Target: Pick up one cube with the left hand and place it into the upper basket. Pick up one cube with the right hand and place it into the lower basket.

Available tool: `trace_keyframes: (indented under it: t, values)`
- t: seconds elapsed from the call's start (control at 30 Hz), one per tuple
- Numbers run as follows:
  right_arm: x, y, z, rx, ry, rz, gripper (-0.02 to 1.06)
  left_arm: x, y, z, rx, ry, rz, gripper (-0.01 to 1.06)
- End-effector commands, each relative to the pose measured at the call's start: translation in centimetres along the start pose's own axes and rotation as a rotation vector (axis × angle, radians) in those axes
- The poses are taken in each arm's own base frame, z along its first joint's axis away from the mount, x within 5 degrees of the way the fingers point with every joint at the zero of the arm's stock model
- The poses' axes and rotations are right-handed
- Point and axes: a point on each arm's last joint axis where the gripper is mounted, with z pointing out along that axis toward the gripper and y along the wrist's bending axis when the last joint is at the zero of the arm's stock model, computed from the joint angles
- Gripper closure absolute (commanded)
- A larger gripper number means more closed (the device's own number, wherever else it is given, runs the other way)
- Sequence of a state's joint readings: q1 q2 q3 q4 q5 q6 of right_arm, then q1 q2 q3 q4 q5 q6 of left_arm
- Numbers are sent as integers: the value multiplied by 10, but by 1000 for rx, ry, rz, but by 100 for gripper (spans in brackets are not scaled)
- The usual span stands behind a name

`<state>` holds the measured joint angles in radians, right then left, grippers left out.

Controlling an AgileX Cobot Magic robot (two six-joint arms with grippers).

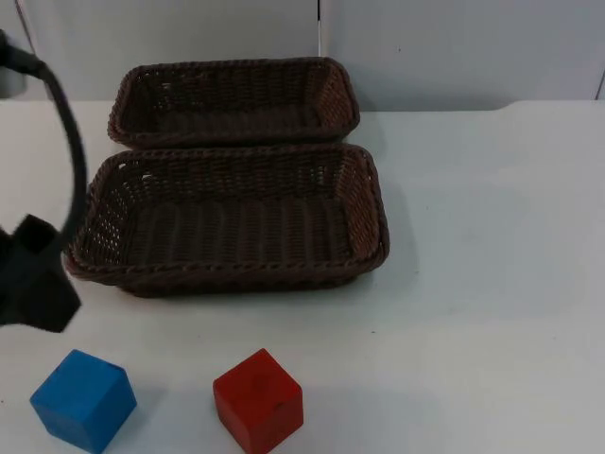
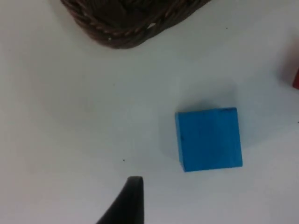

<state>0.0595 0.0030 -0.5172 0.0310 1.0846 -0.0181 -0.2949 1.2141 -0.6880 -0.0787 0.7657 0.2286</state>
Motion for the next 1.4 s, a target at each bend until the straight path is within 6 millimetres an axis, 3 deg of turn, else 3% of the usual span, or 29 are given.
trace_keyframes:
  t: [0.0,0.53,1.2,1.37]
  values:
    - [0,0,0,8,-7,4,-1,-5,-1,4,4,-14,-7,5]
    - [0,0,0,8,-7,4,-1,-9,1,65,45,164,-93,5]
    - [0,0,0,8,-7,4,-1,-16,2,79,42,109,-121,5]
    - [0,0,0,8,-7,4,-1,-13,3,95,38,152,-114,5]
